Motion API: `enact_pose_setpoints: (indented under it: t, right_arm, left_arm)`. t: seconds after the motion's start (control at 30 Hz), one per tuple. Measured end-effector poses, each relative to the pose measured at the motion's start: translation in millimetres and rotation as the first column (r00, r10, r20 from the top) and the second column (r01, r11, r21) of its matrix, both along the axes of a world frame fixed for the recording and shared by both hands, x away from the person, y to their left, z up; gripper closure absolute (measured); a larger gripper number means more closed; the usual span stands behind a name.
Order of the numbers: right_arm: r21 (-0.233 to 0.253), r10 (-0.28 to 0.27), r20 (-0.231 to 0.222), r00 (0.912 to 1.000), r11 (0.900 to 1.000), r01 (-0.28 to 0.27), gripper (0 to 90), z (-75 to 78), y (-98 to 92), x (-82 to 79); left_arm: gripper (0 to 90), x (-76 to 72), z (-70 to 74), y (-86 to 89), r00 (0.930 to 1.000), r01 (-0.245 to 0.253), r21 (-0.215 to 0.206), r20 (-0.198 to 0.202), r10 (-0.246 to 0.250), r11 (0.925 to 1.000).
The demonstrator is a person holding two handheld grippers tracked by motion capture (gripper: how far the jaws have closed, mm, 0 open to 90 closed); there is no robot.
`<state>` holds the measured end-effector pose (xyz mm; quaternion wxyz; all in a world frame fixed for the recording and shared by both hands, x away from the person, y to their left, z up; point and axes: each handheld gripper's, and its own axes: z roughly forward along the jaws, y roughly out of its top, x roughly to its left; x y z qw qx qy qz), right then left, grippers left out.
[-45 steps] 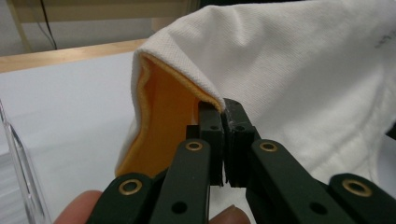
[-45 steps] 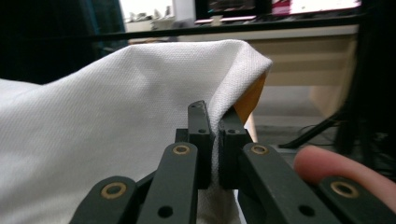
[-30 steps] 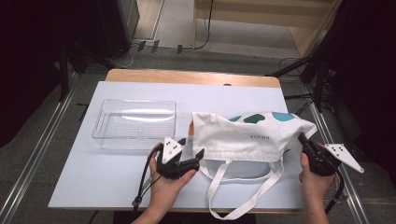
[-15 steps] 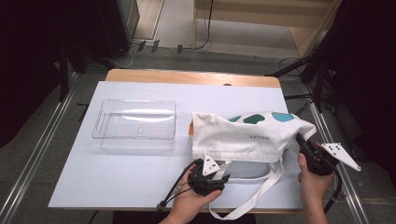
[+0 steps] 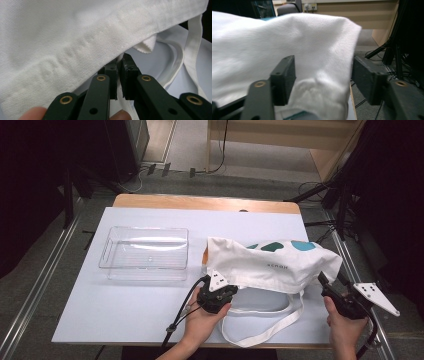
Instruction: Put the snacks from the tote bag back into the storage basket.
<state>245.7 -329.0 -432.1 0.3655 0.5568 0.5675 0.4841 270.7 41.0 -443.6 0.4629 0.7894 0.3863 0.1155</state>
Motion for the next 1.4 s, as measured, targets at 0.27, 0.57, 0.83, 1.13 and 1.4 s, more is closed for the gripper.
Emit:
enact_pose_setpoints:
  t: [0.27, 0.57, 0.83, 1.13, 1.4]
  right_arm:
    - [-0.010, 0.020, -0.001, 0.9998, 1.000, -0.020, 30.3, -0.4, 11.4, -40.6]
    - [0.013, 0.108, -0.073, 0.9915, 0.994, -0.107, 30.8, -15.4, 33.5, -56.2]
    - [0.025, 0.167, -0.204, 0.9647, 0.986, -0.165, 33.8, -36.6, 55.7, -55.9]
    - [0.027, 0.115, -0.342, 0.9328, 0.993, -0.112, 63.7, -51.7, 59.2, -55.7]
    - [0.068, 0.199, -0.303, 0.9320, 0.980, -0.187, 88.6, -47.5, 61.4, -54.1]
  left_arm:
    - [85.9, 6.0, 0.9, -0.1, 1.0000, 0.000, -0.021, -0.003, 0.000, 0.9998]
    - [85.8, 4.6, 3.1, 2.0, 0.9999, -0.003, -0.040, 0.012, 0.003, 0.9992]
    - [85.8, 2.8, 6.7, 5.9, 0.9996, -0.011, -0.063, 0.025, 0.013, 0.9979]
    - [85.9, 0.9, 11.1, 10.7, 0.9992, -0.017, -0.089, 0.036, 0.020, 0.9959]
    - [85.7, -9.2, 15.7, 8.8, 0.9987, 0.012, -0.111, 0.050, -0.006, 0.9937]
